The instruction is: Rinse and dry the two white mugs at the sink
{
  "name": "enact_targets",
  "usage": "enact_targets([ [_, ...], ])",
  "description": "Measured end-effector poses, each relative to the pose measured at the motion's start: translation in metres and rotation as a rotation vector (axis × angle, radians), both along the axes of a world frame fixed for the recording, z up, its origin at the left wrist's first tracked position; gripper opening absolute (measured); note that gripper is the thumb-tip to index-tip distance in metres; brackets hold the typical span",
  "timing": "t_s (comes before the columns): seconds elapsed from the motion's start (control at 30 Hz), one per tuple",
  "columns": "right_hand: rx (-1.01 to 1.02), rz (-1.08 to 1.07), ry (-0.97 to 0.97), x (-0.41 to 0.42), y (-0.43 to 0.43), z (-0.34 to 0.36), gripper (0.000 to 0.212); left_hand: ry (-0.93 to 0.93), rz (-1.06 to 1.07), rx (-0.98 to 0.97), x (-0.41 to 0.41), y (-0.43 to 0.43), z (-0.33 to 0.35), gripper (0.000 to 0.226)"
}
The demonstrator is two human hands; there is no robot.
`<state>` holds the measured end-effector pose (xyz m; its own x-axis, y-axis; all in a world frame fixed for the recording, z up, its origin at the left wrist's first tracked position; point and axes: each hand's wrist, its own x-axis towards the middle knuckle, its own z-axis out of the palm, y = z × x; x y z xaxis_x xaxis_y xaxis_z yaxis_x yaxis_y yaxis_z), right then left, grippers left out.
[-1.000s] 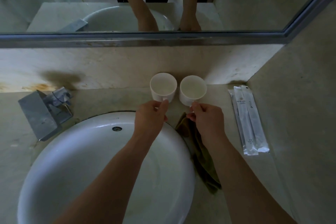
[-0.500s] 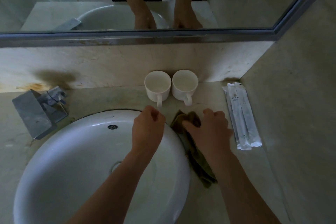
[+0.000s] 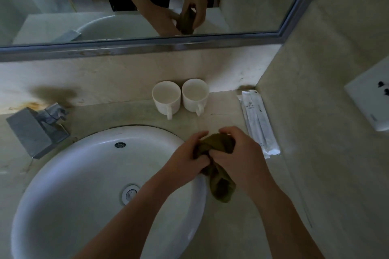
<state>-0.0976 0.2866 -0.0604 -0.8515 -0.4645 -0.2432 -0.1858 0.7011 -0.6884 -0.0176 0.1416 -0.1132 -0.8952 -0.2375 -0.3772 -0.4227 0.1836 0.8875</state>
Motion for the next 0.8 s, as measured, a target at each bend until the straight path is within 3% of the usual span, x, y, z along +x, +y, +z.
enact_targets([
  [0.07,-0.112,-0.142,0.018,0.003,-0.002,0.000,0.064,0.010,0.073,0.326,0.012,0.002,0.013,0.073],
  [0.13,-0.189,-0.233,0.044,0.006,-0.006,-0.006,0.068,0.003,0.069,0.425,0.019,0.009,0.019,0.086],
  [0.23,-0.268,-0.308,0.038,0.012,-0.008,-0.017,0.057,-0.068,0.155,0.140,0.018,0.031,0.010,0.076],
  [0.33,-0.182,-0.251,0.105,0.015,-0.004,-0.034,0.030,-0.104,0.397,0.087,0.008,0.045,0.002,0.047],
  [0.43,-0.021,-0.169,0.159,0.020,0.002,-0.057,0.026,-0.219,0.209,-0.041,-0.004,0.052,0.002,0.023],
  [0.6,0.048,-0.117,0.201,0.021,0.009,-0.080,0.018,-0.442,-0.049,0.074,-0.006,0.026,0.018,0.018],
  [0.8,0.096,-0.007,0.312,0.026,-0.008,-0.063,0.015,-0.389,0.102,-0.084,0.006,0.002,0.035,0.031],
])
